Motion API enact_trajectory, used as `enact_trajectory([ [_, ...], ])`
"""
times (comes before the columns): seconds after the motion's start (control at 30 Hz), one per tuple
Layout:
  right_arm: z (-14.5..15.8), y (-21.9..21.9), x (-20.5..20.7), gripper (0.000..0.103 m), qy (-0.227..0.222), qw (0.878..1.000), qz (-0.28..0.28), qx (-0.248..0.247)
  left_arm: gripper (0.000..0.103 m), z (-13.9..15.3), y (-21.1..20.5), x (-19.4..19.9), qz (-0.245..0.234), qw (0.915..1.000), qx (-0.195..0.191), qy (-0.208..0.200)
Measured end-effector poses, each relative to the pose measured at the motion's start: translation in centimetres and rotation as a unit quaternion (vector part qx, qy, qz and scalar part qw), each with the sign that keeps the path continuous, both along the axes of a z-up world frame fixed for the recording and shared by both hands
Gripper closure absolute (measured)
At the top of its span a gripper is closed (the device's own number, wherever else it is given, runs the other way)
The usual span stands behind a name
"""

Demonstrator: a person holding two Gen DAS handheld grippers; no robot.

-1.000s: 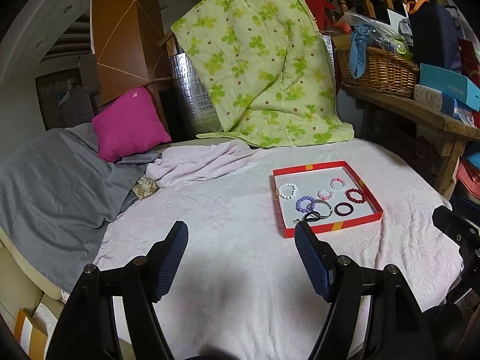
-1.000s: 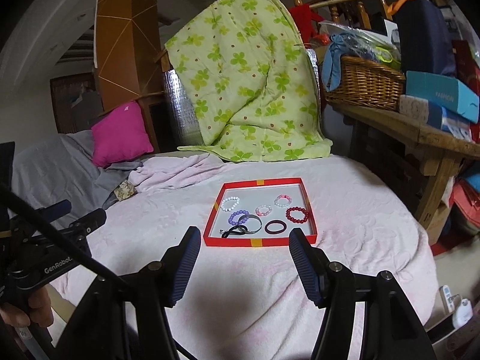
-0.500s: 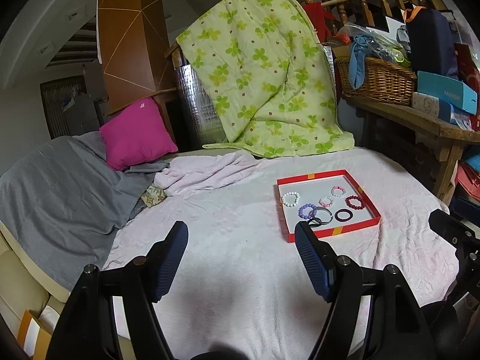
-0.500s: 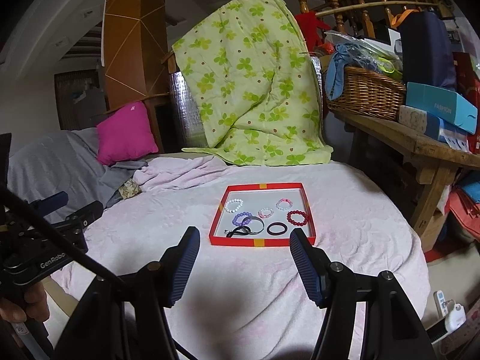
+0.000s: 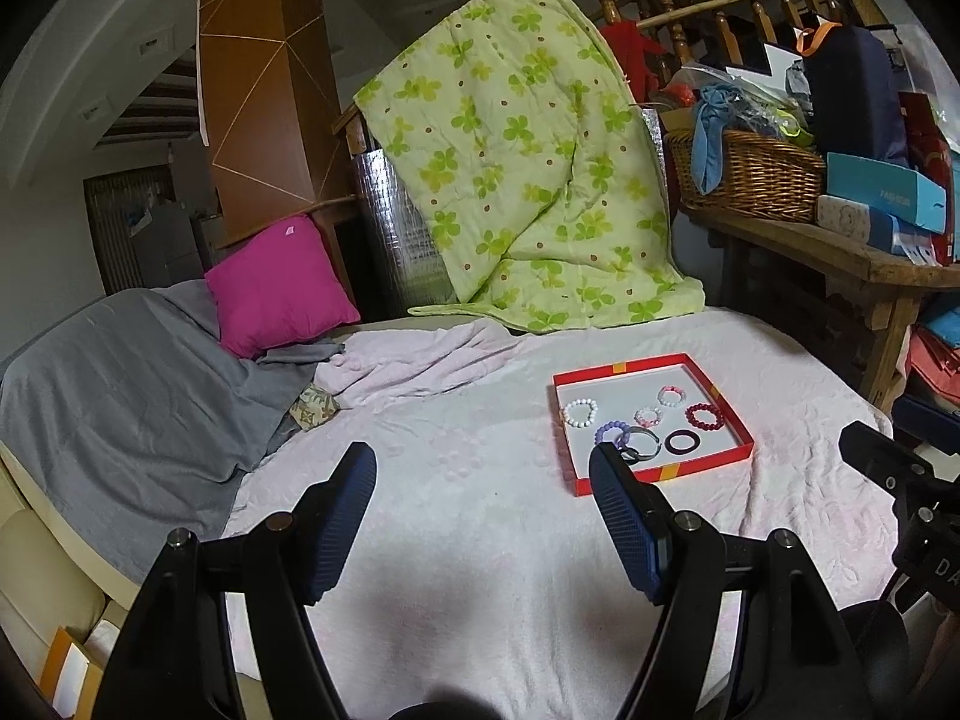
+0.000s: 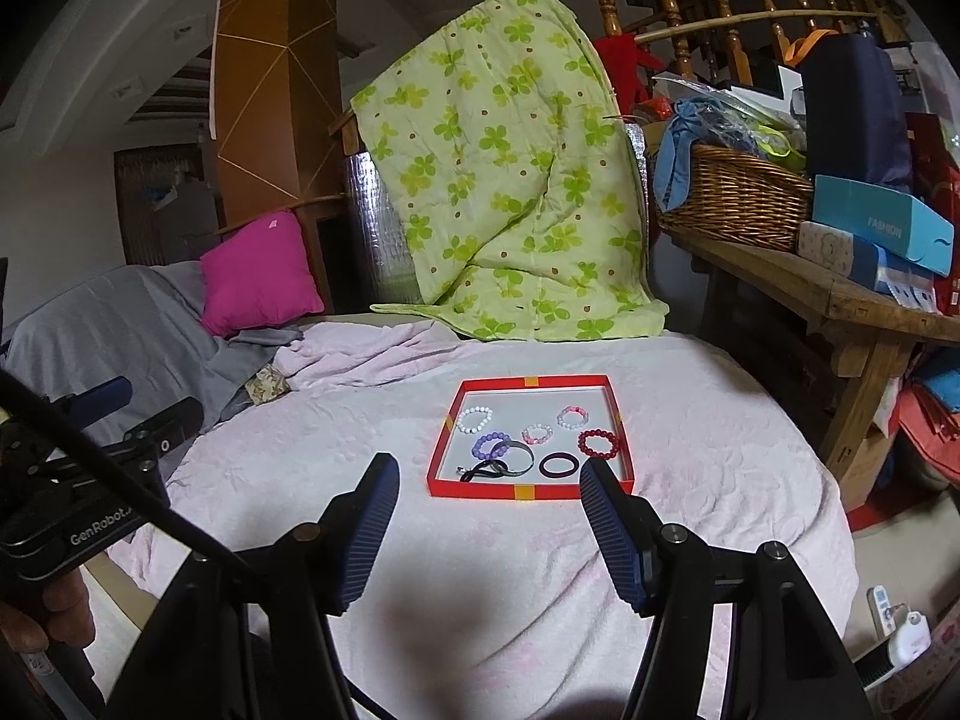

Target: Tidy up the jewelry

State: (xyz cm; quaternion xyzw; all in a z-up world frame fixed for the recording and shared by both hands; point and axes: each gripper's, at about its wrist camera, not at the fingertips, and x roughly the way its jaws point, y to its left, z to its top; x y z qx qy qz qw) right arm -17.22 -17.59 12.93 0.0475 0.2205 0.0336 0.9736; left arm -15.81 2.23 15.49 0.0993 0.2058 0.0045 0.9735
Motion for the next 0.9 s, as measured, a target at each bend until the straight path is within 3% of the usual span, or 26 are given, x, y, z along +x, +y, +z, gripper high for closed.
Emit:
enact_trajectory([
  [0.9, 0.4, 1.3, -0.6, 0.036, 0.0, 1.0, 0.007, -0.007, 0.028, 0.8, 0.1, -0.6, 0.011, 0.9999, -0.005, -0.007],
])
